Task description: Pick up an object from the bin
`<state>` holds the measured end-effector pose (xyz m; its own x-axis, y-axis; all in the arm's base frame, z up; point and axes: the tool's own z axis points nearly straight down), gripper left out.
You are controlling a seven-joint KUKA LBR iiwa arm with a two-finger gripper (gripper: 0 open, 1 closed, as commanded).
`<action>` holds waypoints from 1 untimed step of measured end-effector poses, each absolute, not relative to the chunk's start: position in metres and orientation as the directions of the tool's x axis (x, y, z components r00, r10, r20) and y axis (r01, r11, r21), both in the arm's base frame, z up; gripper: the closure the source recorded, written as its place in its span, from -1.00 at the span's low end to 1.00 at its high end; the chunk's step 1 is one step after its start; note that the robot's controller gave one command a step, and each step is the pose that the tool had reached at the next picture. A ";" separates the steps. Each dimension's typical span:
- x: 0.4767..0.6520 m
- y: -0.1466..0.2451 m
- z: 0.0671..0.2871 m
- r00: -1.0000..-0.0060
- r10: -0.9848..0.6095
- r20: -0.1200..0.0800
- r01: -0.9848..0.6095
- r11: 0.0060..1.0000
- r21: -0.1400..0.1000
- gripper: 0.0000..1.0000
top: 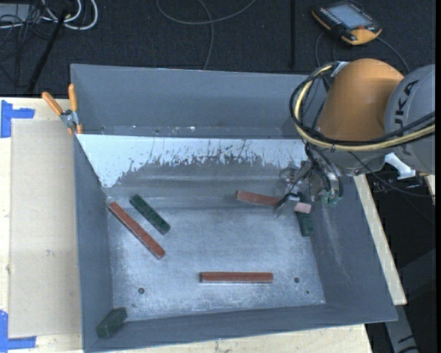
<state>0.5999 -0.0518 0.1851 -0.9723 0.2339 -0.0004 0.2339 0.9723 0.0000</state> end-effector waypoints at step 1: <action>0.600 -0.052 0.185 -0.972 0.233 0.000 0.233 0.972 0.000 1.00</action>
Offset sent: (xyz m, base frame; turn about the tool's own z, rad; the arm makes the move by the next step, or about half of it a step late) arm -0.0278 -0.0114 0.0670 0.0185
